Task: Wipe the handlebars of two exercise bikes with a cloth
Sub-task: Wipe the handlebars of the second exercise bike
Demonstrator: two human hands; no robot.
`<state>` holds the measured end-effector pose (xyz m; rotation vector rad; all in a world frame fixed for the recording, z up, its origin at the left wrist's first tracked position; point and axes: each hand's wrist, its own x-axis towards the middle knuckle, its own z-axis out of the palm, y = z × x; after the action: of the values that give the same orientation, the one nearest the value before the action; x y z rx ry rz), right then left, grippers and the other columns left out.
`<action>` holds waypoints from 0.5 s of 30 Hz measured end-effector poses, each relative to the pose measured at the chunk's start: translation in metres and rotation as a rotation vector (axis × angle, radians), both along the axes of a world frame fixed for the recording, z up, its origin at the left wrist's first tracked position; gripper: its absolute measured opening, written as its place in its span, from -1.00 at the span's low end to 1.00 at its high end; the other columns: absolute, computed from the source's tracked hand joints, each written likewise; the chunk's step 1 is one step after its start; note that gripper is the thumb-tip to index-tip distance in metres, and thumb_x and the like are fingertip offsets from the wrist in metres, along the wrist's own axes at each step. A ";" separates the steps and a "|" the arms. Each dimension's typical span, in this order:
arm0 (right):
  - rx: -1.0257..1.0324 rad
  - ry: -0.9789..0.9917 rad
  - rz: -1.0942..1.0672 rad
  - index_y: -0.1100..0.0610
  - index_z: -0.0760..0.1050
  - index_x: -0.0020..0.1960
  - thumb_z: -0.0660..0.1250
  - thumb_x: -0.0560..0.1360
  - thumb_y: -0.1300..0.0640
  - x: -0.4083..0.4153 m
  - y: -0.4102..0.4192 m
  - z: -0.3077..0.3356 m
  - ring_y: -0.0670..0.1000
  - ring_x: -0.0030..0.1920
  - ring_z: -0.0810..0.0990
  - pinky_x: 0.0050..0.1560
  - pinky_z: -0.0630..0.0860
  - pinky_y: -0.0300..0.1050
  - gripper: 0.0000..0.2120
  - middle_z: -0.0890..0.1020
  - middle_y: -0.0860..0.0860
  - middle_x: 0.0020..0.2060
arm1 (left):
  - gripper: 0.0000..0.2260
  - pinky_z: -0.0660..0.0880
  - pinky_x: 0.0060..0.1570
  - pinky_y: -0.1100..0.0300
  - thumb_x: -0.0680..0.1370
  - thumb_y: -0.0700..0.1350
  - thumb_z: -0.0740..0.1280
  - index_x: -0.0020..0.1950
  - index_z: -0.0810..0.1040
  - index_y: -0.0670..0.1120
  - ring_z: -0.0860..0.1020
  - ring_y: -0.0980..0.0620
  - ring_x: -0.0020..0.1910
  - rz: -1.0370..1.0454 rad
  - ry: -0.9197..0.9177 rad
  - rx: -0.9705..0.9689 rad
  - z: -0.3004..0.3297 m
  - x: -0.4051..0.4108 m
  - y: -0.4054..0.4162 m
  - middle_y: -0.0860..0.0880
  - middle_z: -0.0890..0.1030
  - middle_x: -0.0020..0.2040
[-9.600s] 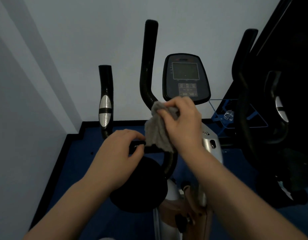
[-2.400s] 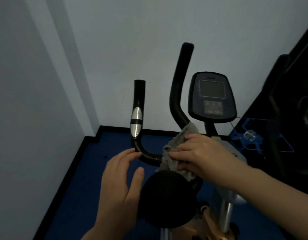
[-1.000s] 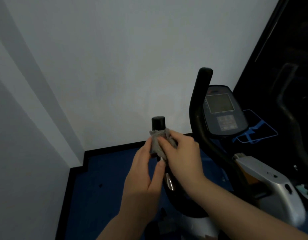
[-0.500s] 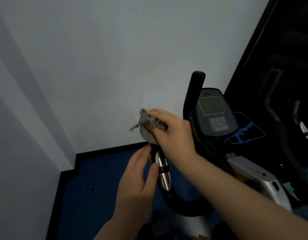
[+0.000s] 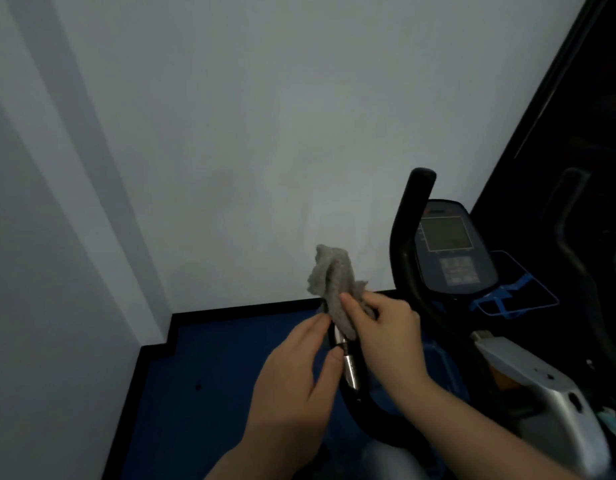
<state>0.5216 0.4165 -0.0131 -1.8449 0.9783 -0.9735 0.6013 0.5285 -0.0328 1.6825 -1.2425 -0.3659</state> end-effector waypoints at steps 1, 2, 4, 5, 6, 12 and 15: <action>0.001 0.010 0.005 0.05 0.58 -0.35 0.38 0.49 0.06 0.002 -0.002 0.004 -0.25 -0.48 0.46 -0.47 0.39 -0.34 -0.76 0.57 -0.12 -0.53 | -0.62 0.26 0.18 0.54 0.48 0.24 0.09 0.31 0.31 0.36 0.33 0.45 0.27 0.003 0.005 -0.004 0.001 -0.001 0.000 0.50 0.36 0.24; -0.030 0.008 -0.001 0.07 0.60 -0.31 0.39 0.48 0.05 0.008 -0.007 0.008 -0.23 -0.45 0.49 -0.44 0.43 -0.32 -0.79 0.60 -0.10 -0.49 | -0.67 0.24 0.15 0.58 0.49 0.23 0.10 0.26 0.29 0.41 0.33 0.48 0.25 0.014 0.009 0.000 0.002 -0.001 0.000 0.55 0.34 0.22; -0.070 -0.024 -0.001 0.05 0.65 -0.18 0.39 0.47 0.01 0.024 -0.017 0.023 -0.24 -0.35 0.55 -0.33 0.50 -0.28 -0.86 0.65 -0.10 -0.39 | -0.71 0.21 0.10 0.64 0.51 0.18 0.13 0.21 0.26 0.45 0.32 0.52 0.22 0.033 0.006 0.008 0.003 -0.002 -0.001 0.62 0.31 0.17; -0.084 -0.028 0.016 0.02 0.67 -0.10 0.38 0.48 -0.01 0.031 -0.021 0.030 -0.24 -0.28 0.59 -0.25 0.54 -0.28 -0.86 0.68 -0.11 -0.32 | -0.68 0.20 0.10 0.65 0.52 0.16 0.13 0.26 0.27 0.41 0.31 0.52 0.23 0.032 0.006 0.012 0.002 -0.002 -0.001 0.61 0.32 0.17; -0.100 -0.028 0.030 -0.01 0.67 -0.01 0.38 0.48 -0.02 0.034 -0.024 0.032 -0.23 -0.20 0.62 -0.19 0.56 -0.30 -0.84 0.70 -0.12 -0.24 | -0.63 0.20 0.12 0.64 0.52 0.15 0.13 0.33 0.29 0.33 0.31 0.50 0.25 0.027 0.004 0.022 0.000 -0.003 -0.001 0.56 0.34 0.19; 0.036 -0.069 -0.106 0.02 0.41 -0.51 0.36 0.50 0.01 0.008 0.002 -0.003 -0.20 -0.56 0.39 -0.52 0.30 -0.34 -0.59 0.43 -0.15 -0.63 | -0.51 0.30 0.30 0.38 0.49 0.21 0.11 0.41 0.33 0.15 0.33 0.39 0.32 0.014 0.031 0.002 -0.005 -0.004 0.000 0.31 0.39 0.34; 0.070 0.109 0.005 0.05 0.48 -0.48 0.35 0.50 0.03 -0.017 0.015 -0.006 -0.18 -0.56 0.44 -0.53 0.36 -0.25 -0.63 0.53 -0.11 -0.59 | -0.62 0.34 0.18 0.47 0.52 0.11 0.17 0.34 0.38 0.23 0.41 0.38 0.24 0.006 0.095 -0.024 -0.008 -0.008 0.002 0.34 0.48 0.25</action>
<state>0.5044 0.4315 -0.0191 -1.8566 1.0599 -0.8319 0.5931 0.5309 -0.0408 1.6297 -1.1677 -0.4210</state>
